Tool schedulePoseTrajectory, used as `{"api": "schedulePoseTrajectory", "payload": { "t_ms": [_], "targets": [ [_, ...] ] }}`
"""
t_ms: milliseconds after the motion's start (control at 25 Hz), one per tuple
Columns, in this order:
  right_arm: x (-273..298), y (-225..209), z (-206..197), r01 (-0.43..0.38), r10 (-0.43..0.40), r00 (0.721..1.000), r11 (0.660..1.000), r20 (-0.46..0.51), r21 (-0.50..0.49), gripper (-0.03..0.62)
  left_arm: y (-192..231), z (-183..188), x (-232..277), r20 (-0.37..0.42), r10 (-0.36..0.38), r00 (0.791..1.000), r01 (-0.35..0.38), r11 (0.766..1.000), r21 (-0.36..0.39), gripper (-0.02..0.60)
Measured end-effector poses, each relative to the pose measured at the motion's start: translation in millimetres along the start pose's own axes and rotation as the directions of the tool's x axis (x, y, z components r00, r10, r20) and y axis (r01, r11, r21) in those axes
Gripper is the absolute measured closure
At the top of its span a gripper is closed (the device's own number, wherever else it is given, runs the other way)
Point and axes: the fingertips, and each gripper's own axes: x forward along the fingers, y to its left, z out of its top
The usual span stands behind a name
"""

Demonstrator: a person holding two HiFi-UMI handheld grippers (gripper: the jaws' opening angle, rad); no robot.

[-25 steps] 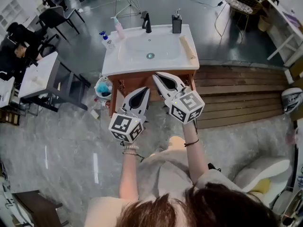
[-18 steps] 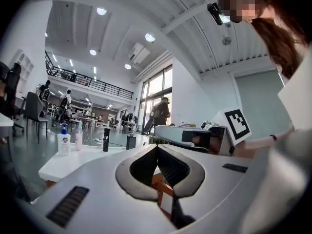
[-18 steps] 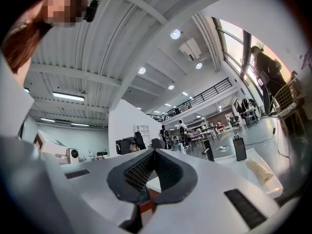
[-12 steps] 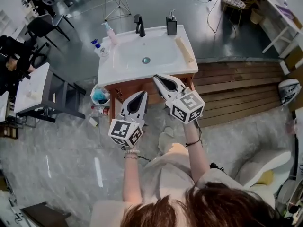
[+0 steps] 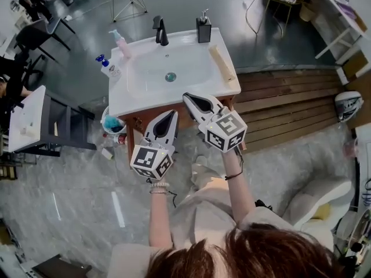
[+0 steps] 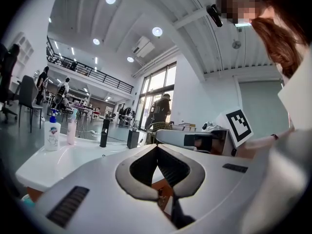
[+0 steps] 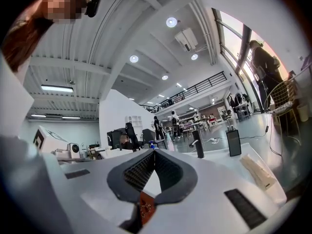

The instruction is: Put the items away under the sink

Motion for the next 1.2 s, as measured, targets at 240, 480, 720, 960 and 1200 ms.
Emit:
{"api": "schedulePoseTrajectory", "payload": {
  "t_ms": [240, 480, 720, 960, 1200],
  "targets": [
    [21.0, -37.8, 11.1, 0.034, -0.034, 0.999, 0.999, 0.034, -0.004, 0.577, 18.5, 13.2, 47.0, -0.007, -0.046, 0.999, 0.046, 0.998, 0.048, 0.581],
    [37.4, -82.9, 34.8, 0.072, -0.073, 0.994, 0.997, 0.085, 0.018, 0.577, 24.4, 27.9, 100.7, -0.038, -0.101, 0.994, 0.104, 0.991, 0.087, 0.581],
    [37.5, -129.6, 49.8, 0.141, -0.145, 0.984, 0.989, 0.102, 0.044, 0.577, 26.9, 34.0, 135.1, -0.06, -0.128, 0.99, 0.132, 0.987, 0.086, 0.581],
    [33.4, -168.8, 38.7, 0.259, -0.26, 0.965, 0.965, 0.039, 0.04, 0.577, 41.7, 23.8, 155.4, -0.09, -0.163, 0.982, 0.169, 0.983, 0.064, 0.581],
    [27.2, -219.6, 37.7, 0.409, -0.408, 0.913, 0.913, -0.024, 0.004, 0.577, 44.5, 14.2, 198.4, -0.122, -0.267, 0.956, 0.273, 0.961, 0.032, 0.581]
  ]
}}
